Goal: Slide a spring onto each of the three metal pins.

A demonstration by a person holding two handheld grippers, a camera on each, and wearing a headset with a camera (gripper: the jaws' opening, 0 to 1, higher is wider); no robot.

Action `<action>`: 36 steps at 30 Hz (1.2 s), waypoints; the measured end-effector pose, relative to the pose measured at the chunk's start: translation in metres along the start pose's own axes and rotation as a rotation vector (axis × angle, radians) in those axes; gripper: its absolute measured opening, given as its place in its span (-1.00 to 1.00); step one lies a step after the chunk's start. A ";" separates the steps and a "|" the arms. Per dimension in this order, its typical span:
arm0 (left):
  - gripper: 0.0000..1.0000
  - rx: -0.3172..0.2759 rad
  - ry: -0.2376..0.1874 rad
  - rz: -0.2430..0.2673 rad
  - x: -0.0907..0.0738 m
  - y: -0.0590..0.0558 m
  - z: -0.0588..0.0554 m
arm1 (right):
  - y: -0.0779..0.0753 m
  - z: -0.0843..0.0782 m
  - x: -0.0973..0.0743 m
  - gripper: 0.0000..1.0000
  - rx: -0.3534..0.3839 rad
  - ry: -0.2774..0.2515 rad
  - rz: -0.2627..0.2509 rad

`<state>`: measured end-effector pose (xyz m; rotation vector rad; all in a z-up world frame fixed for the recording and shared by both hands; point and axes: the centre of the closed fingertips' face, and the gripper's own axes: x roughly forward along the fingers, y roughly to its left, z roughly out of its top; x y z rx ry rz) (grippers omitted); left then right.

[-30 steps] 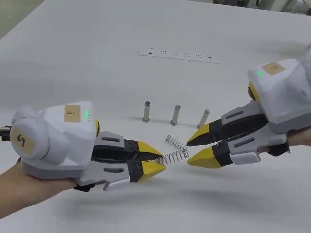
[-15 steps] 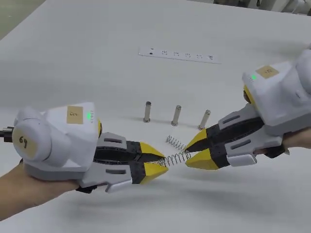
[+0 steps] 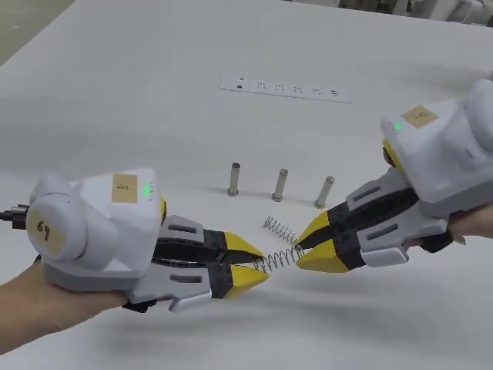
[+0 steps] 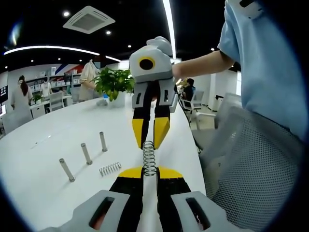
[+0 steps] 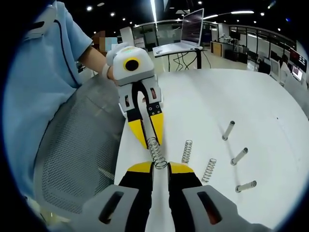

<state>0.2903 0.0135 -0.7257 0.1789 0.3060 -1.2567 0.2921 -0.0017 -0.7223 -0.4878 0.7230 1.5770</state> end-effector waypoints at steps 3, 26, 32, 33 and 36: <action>-0.96 -0.002 0.010 0.003 0.001 0.001 -0.002 | 0.000 0.001 0.000 -0.84 -0.025 0.028 -0.016; -0.96 -0.021 0.057 0.001 0.006 0.003 -0.014 | 0.004 0.025 0.007 -0.85 -0.190 0.123 -0.023; -0.97 -0.018 0.054 0.002 0.006 0.003 -0.013 | 0.005 0.024 0.007 -0.85 -0.212 0.140 -0.019; -0.97 -0.015 0.053 0.004 0.007 0.003 -0.013 | 0.005 0.024 0.007 -0.85 -0.213 0.142 -0.020; -0.97 -0.003 0.048 0.008 0.007 0.003 -0.012 | 0.005 0.025 0.006 -0.85 -0.214 0.144 -0.020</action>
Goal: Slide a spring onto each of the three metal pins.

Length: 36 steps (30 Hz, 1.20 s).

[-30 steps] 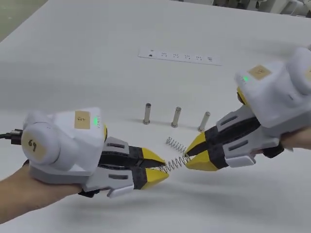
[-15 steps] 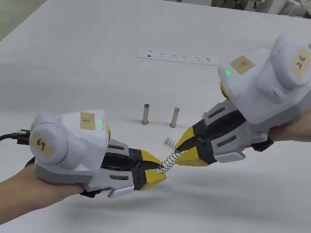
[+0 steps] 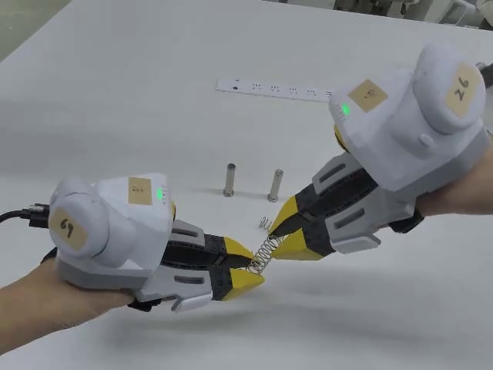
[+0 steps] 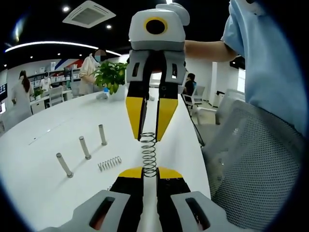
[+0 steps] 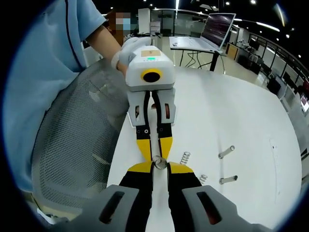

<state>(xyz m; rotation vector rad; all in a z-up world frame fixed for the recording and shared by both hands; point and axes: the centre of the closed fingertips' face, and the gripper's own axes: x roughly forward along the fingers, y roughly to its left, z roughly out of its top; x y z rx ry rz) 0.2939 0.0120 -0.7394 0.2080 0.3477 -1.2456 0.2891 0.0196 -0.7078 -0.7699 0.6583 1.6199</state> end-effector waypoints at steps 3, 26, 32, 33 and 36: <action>-0.97 -0.008 0.000 0.000 0.001 0.000 0.000 | 0.001 0.000 0.000 -0.85 -0.009 0.013 0.002; -0.98 0.001 -0.019 0.004 0.001 0.000 0.001 | 0.000 0.001 -0.001 -0.83 -0.015 0.024 0.017; -0.98 0.004 -0.017 0.002 0.001 -0.001 0.001 | 0.002 0.001 -0.001 -0.74 -0.008 0.015 0.033; -0.98 0.005 -0.021 0.001 0.001 -0.001 0.001 | 0.003 0.001 -0.001 -0.70 -0.001 0.015 0.034; -0.98 0.004 -0.021 0.002 0.001 -0.001 0.001 | 0.001 0.000 0.000 -0.49 -0.008 0.012 0.024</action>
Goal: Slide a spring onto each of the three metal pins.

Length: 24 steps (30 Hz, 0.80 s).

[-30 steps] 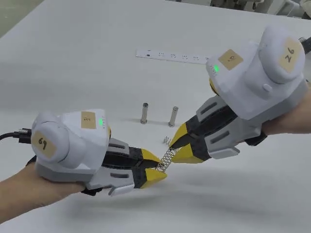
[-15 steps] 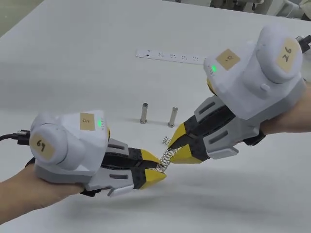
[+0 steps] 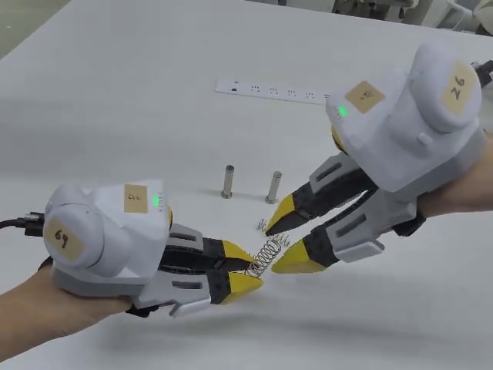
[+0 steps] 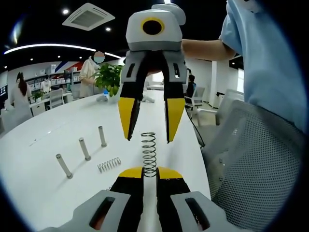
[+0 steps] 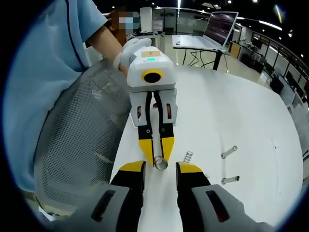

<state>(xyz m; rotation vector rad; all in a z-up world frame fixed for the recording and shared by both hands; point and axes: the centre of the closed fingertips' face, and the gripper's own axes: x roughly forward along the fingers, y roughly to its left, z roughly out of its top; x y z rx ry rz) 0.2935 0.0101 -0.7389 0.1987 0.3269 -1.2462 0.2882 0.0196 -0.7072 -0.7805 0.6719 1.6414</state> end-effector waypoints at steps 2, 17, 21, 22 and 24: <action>-0.98 0.003 0.003 0.001 0.000 0.000 0.000 | 0.000 0.001 0.000 -0.39 -0.001 -0.003 -0.005; -0.98 0.021 0.020 -0.015 -0.002 -0.003 -0.003 | 0.005 -0.002 -0.005 -0.39 -0.019 0.021 0.020; -0.98 0.021 0.023 -0.019 -0.001 -0.004 -0.003 | 0.009 -0.004 -0.001 -0.52 -0.024 0.035 0.036; -0.98 0.024 0.024 -0.020 -0.001 -0.004 -0.003 | 0.009 -0.004 0.000 -0.50 -0.024 0.037 0.035; -0.98 0.025 0.026 -0.022 0.000 -0.004 -0.003 | 0.010 -0.004 0.001 -0.48 -0.030 0.043 0.036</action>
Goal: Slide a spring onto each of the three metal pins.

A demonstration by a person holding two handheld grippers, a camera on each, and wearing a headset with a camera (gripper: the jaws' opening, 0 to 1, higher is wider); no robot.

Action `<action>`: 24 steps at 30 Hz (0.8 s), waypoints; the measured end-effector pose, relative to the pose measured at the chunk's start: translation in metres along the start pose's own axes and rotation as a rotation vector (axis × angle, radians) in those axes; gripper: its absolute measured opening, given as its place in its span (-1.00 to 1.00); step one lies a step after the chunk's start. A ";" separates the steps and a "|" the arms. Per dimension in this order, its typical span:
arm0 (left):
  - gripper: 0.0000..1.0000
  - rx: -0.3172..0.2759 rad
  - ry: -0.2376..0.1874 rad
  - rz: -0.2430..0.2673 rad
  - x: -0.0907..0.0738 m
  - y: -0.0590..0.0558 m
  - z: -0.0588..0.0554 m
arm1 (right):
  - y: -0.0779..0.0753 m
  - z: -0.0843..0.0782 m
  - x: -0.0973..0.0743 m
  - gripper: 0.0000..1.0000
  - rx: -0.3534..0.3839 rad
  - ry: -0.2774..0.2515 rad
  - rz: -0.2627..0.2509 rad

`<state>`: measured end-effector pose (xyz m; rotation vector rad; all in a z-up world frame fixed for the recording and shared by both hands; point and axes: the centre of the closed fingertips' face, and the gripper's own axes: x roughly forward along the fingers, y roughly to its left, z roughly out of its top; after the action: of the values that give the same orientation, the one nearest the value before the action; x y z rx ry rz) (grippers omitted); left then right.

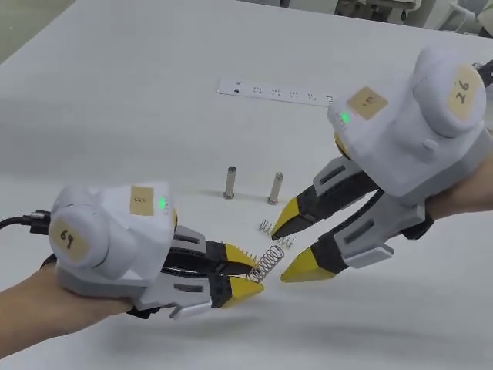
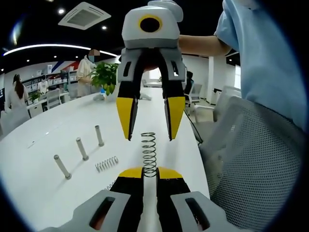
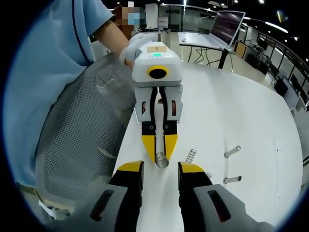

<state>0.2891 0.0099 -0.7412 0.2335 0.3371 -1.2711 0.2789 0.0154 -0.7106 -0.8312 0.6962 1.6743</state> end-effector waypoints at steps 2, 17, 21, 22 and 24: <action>-0.98 0.001 0.001 -0.003 0.000 0.000 0.000 | -0.001 -0.002 0.002 -0.49 -0.008 0.008 0.001; -0.98 0.005 0.014 -0.022 0.004 -0.004 0.002 | 0.000 -0.004 0.012 -0.68 -0.057 0.058 0.024; -0.98 0.005 0.012 -0.021 0.005 -0.004 0.003 | 0.001 -0.005 0.014 -0.69 -0.057 0.061 0.031; -0.98 0.005 0.013 -0.021 0.005 -0.004 0.003 | 0.001 -0.005 0.014 -0.69 -0.057 0.062 0.031; -0.98 0.005 0.013 -0.022 0.005 -0.004 0.003 | 0.000 -0.005 0.014 -0.73 -0.060 0.060 0.029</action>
<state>0.2870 0.0037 -0.7400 0.2435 0.3483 -1.2928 0.2774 0.0196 -0.7252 -0.9209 0.7057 1.7092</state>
